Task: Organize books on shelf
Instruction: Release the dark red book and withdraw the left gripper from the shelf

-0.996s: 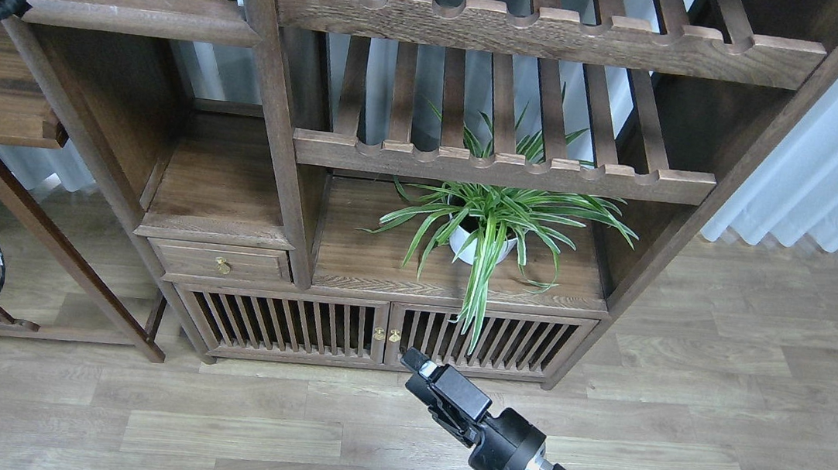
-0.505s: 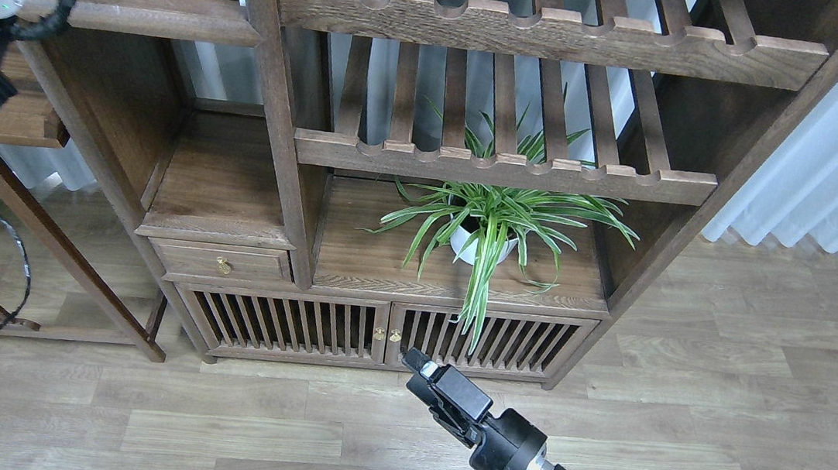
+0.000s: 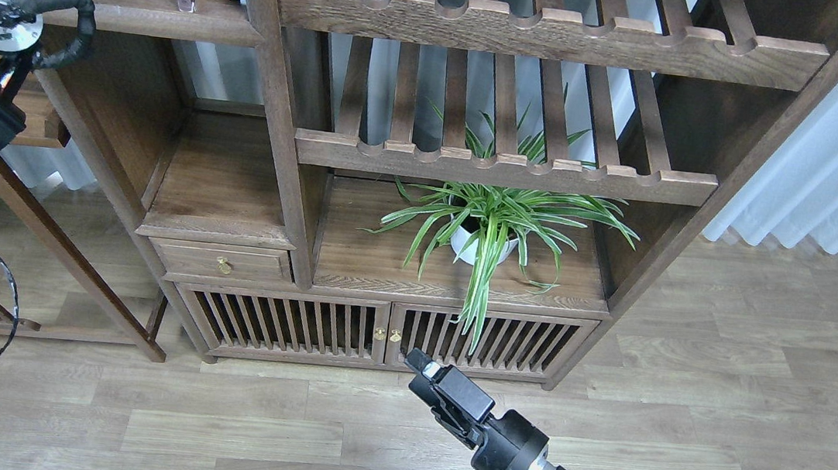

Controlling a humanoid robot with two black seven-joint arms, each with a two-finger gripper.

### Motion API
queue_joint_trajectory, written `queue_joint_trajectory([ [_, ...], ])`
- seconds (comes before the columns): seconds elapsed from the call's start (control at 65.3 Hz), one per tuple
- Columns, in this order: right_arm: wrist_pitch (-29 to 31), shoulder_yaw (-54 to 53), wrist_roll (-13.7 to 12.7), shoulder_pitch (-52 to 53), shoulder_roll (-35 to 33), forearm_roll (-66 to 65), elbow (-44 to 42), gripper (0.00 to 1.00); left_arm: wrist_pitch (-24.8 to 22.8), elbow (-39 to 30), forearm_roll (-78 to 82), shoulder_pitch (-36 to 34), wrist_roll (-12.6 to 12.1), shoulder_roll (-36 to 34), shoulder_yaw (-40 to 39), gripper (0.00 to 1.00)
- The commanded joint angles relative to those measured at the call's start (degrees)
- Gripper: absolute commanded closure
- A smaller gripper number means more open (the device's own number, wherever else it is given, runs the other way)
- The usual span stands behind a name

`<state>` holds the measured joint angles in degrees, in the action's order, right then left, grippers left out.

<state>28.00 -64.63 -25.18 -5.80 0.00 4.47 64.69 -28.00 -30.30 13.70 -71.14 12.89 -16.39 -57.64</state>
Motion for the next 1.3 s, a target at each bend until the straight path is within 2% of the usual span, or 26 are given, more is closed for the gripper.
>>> queue_joint_trajectory([
  [0.0, 0.0, 0.0, 0.0, 0.0, 0.0, 0.0, 0.0, 0.01, 0.0, -1.5, 0.0, 0.0, 0.0, 0.0, -1.4, 0.00],
  [0.26, 0.0, -0.1, 0.0, 0.0, 0.0, 0.0, -0.1, 0.01, 0.0, -4.6, 0.0, 1.9, -0.1, -2.2, -2.3, 0.00],
  [0.414, 0.0, -0.8, 0.4, 0.0, 0.0, 0.4, 0.0, 0.01, 0.0, -11.8, -0.1, 7.8, -0.1, -5.8, -2.9, 0.00],
  [0.551, 0.0, -1.4, 1.1, 0.0, 0.0, 0.5, 0.2, 0.01, 0.0, -20.1, -0.1, 15.5, -1.6, -8.7, -4.6, 0.00],
  [0.72, 0.0, -1.6, 2.1, 0.1, 0.0, 0.6, 0.3, 0.01, 0.0, -29.2, -0.4, 23.0, -3.9, -10.7, -4.7, 0.00],
  [0.873, 0.0, -1.6, 2.1, 0.7, 0.0, 0.6, 0.9, 0.01, 0.0, -37.9, -0.5, 31.5, -9.5, -10.9, -4.2, 0.00],
  [0.904, 0.0, -1.6, 2.1, 0.7, 0.0, 0.6, 0.9, 0.01, 0.0, -38.5, -0.5, 32.5, -10.3, -10.8, -4.2, 0.00],
  [0.919, 0.0, -1.6, 2.1, 0.7, 0.0, 0.6, 0.9, 0.01, 0.0, -39.0, -0.4, 35.6, -11.9, -10.2, -4.0, 0.00],
  [1.026, 0.0, -1.6, 2.1, 0.8, 0.0, 0.6, 0.9, 0.01, 0.0, -38.7, -0.3, 39.7, -13.8, -9.5, -3.2, 0.00],
  [1.179, 0.0, -1.7, 3.4, 1.0, 0.0, 0.6, 0.9, 0.01, 0.0, -37.7, -0.3, 48.1, -14.4, -7.4, -2.1, 0.00],
  [1.287, 0.0, -2.1, 4.3, 1.0, 0.0, 0.6, 0.9, 0.01, 0.0, -35.3, -0.3, 51.6, -14.3, -5.1, -1.6, 0.00],
])
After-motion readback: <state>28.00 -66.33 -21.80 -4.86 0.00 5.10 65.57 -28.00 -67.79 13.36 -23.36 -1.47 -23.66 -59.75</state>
